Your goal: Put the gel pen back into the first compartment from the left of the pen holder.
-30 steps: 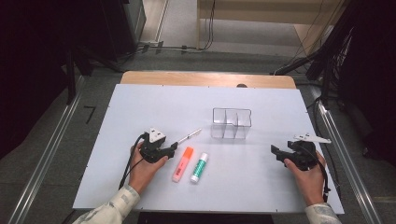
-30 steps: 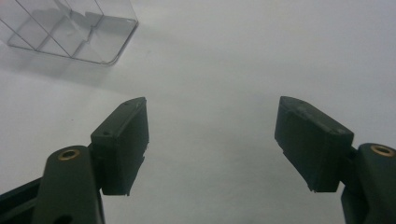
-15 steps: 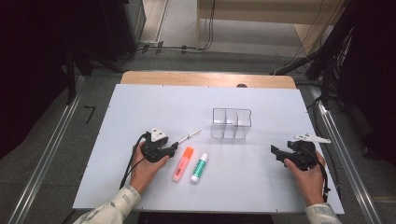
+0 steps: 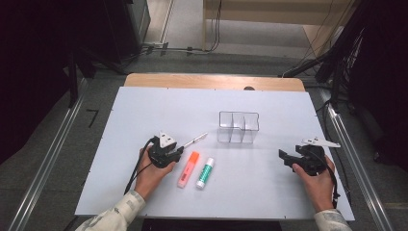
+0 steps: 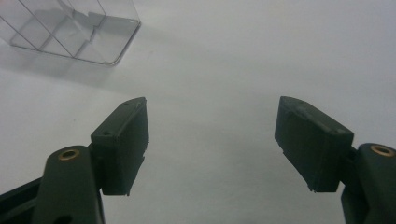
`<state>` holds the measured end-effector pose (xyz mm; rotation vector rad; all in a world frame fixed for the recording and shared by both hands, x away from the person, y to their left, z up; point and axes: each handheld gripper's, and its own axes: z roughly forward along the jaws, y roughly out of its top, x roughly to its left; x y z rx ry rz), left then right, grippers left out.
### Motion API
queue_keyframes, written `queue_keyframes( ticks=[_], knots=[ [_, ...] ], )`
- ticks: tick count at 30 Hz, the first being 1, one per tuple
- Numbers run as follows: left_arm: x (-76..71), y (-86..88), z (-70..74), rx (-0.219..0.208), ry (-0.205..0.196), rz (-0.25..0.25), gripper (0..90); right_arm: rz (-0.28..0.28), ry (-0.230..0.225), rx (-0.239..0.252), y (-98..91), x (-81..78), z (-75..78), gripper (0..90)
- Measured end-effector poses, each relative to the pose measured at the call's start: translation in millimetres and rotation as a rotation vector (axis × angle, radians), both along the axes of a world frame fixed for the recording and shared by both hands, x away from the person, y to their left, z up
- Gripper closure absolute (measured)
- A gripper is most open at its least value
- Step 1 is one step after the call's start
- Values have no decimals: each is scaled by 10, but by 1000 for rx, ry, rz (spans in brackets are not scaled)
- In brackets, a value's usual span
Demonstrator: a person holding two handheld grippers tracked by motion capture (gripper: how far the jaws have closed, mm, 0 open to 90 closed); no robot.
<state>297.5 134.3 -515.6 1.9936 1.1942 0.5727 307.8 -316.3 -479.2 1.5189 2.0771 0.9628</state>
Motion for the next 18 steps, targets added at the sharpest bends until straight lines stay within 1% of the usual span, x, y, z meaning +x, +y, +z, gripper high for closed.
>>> queue_keyframes(
  ticks=[1,2,5,14,18],
  knots=[
    [-6,-8,0,7,-3,-8,698,0,1,1,1,1,-1,247],
    [-9,-13,-1,9,-6,-12,731,1,2,-1,1,2,-3,247],
    [-5,-3,-2,1,-1,-17,740,1,2,0,-1,1,-3,247],
    [-10,-6,-4,-1,-1,-34,797,1,1,0,-4,-3,-2,247],
    [-10,-4,-5,-5,0,-36,806,2,1,-1,-4,-2,-4,247]
  ],
)
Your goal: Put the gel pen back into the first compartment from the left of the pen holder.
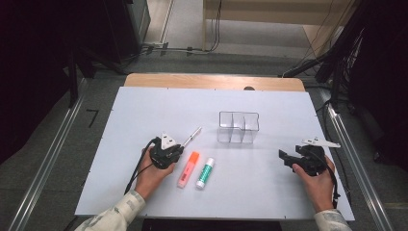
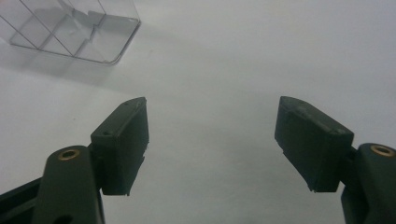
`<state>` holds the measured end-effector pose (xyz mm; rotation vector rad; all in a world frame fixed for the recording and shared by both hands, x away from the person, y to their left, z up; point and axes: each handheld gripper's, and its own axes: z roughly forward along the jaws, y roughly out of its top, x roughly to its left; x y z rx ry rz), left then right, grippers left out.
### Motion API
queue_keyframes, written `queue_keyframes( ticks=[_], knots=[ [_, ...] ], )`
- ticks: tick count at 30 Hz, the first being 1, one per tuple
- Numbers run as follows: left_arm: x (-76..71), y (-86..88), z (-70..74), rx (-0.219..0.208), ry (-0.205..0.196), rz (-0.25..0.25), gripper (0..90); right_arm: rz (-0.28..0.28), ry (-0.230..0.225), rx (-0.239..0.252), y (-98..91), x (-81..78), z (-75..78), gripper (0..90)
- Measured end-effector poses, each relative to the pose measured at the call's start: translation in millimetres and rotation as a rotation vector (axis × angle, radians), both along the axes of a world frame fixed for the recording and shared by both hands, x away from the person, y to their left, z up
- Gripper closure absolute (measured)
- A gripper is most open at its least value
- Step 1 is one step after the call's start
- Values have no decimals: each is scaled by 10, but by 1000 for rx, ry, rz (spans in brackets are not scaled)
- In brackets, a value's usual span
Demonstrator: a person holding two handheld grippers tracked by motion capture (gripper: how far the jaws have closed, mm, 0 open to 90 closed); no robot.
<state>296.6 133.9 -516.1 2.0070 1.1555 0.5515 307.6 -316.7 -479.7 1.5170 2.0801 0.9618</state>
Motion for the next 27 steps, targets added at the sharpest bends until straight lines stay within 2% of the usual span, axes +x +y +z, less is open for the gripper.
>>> queue_keyframes(
  ticks=[3,16,19,27],
  knots=[
    [-3,-6,0,4,-5,0,810,-3,0,3,0,-4,2,247],
    [6,35,25,-32,15,3,812,-4,-1,4,-9,-8,5,247],
    [3,67,64,-56,10,12,812,-4,-1,4,-10,-7,5,247],
    [-16,110,149,-80,3,11,812,-5,-1,5,-11,-8,6,247]
  ],
)
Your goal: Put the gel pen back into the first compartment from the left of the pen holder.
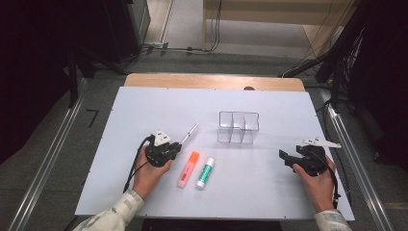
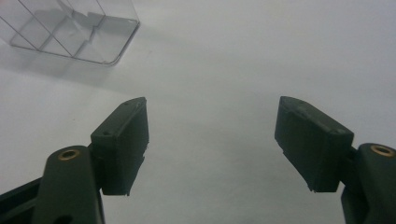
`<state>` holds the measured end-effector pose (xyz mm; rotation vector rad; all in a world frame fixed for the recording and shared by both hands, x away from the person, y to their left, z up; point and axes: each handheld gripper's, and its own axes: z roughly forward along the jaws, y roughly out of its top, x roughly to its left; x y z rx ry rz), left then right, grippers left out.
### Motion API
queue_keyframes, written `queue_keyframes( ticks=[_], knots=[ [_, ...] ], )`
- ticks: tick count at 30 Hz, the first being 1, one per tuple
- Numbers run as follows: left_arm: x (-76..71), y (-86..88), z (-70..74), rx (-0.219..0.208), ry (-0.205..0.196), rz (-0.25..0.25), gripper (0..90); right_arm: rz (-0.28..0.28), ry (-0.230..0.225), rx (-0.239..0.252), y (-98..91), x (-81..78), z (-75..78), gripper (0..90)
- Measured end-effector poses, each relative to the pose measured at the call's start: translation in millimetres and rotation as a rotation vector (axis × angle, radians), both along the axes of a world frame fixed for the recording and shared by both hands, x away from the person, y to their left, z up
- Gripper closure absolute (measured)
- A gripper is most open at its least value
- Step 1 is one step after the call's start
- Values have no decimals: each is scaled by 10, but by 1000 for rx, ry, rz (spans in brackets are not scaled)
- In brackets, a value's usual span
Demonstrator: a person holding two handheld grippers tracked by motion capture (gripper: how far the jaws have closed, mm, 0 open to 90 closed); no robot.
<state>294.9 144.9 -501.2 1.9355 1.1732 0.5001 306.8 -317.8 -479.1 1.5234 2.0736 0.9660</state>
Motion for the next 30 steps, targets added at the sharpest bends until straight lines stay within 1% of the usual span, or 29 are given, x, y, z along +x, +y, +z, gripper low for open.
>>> queue_keyframes(
  ticks=[2,10,14,16,19,20,21,23,24,30],
  knots=[
    [-11,2,33,-12,-12,3,811,-3,0,2,-2,0,0,247],
    [-66,25,173,-70,-17,-8,811,-4,0,3,-4,-1,2,247],
    [-83,15,219,-80,-19,-16,811,-3,1,3,-4,-1,2,247],
    [-91,7,256,-86,-17,-30,811,-5,1,3,-4,0,1,247],
    [-102,-6,324,-97,-24,-35,811,-4,2,3,-2,3,-2,247],
    [-109,-11,375,-108,-31,-35,811,-4,2,1,-1,2,-1,248],
    [-109,-11,375,-108,-31,-35,812,-4,1,1,-1,1,0,247],
    [-115,-11,421,-116,-40,-35,812,-4,1,3,-3,2,-1,247],
    [-117,-12,440,-120,-38,-37,812,-4,1,3,-3,2,-1,247],
    [-122,-34,499,-124,-48,-46,812,-3,0,5,-4,3,0,247]
  ],
)
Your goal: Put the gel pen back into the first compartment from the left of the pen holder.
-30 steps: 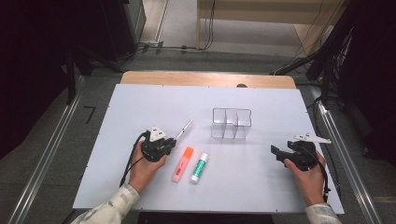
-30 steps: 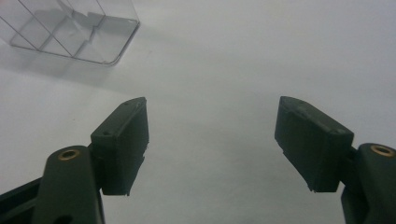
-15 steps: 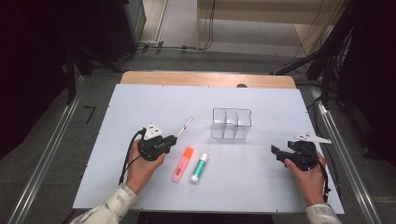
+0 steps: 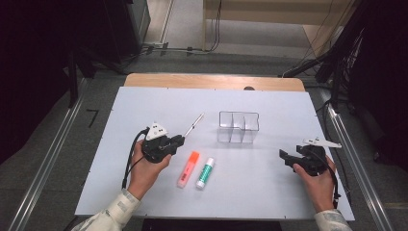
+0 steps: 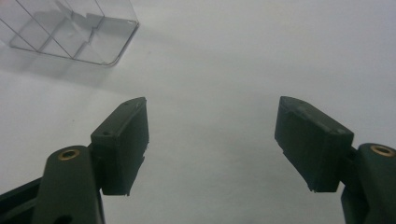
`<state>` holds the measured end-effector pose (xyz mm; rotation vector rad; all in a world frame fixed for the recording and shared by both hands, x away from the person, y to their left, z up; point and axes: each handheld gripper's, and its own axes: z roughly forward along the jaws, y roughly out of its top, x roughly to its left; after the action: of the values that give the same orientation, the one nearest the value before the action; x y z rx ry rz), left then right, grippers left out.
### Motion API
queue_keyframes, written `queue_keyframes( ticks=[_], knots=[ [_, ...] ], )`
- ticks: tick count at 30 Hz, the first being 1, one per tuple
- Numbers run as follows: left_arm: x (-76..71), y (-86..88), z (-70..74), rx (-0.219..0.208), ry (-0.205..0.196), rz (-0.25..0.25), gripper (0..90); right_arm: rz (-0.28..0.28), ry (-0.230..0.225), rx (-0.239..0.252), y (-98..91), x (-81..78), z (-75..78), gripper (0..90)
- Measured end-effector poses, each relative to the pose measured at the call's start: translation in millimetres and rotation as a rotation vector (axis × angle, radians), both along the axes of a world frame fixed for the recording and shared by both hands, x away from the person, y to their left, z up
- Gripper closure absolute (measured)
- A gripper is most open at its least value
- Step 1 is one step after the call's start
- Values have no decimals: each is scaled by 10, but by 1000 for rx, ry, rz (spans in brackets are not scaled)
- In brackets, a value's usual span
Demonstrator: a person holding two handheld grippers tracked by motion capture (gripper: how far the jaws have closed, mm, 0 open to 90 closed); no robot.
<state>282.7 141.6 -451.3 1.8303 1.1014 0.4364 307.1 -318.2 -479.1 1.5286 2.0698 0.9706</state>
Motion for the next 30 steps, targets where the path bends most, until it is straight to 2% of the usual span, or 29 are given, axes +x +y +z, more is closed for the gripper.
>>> queue_keyframes(
  ticks=[6,20,30],
  knots=[
    [-5,-64,57,5,-12,-12,812,-1,2,-2,1,1,-2,247],
    [9,-156,219,-23,-25,-29,811,1,2,-3,1,2,-4,247],
    [31,-252,293,-28,-29,-55,811,2,3,-1,-2,1,-3,247]
  ],
)
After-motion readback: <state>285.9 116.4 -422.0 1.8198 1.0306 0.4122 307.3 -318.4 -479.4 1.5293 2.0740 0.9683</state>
